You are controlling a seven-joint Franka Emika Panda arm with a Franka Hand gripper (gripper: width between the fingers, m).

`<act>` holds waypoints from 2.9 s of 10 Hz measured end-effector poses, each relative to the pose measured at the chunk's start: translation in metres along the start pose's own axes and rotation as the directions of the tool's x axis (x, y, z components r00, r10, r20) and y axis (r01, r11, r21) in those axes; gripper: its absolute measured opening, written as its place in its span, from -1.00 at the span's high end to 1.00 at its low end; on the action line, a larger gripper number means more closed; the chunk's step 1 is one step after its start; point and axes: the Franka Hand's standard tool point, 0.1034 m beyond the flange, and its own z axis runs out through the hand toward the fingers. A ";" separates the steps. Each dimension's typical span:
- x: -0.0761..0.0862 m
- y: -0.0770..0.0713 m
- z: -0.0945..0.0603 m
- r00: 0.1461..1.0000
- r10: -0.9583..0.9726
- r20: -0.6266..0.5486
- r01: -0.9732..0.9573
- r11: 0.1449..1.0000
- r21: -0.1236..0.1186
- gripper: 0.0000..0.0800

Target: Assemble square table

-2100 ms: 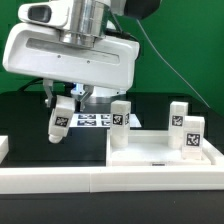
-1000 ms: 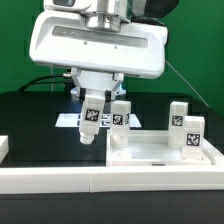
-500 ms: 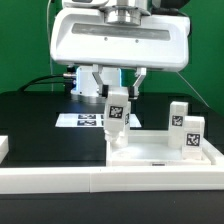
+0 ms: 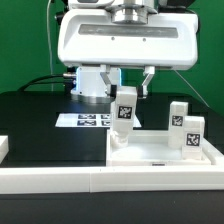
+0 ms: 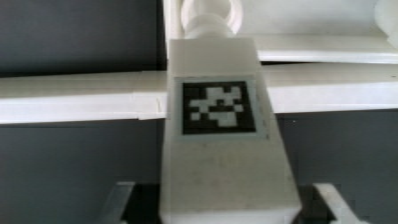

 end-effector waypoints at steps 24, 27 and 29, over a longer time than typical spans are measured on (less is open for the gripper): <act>-0.025 -0.010 0.024 0.995 -0.038 -0.088 0.035 0.999 -0.026 0.27; -0.026 -0.011 0.028 0.994 -0.043 -0.102 0.040 0.999 -0.031 0.27; -0.024 -0.012 0.029 0.990 -0.049 -0.131 0.045 0.998 -0.035 0.27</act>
Offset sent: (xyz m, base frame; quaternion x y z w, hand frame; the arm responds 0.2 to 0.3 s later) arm 0.0044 0.0040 0.0033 0.0129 -0.0031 0.0157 0.9998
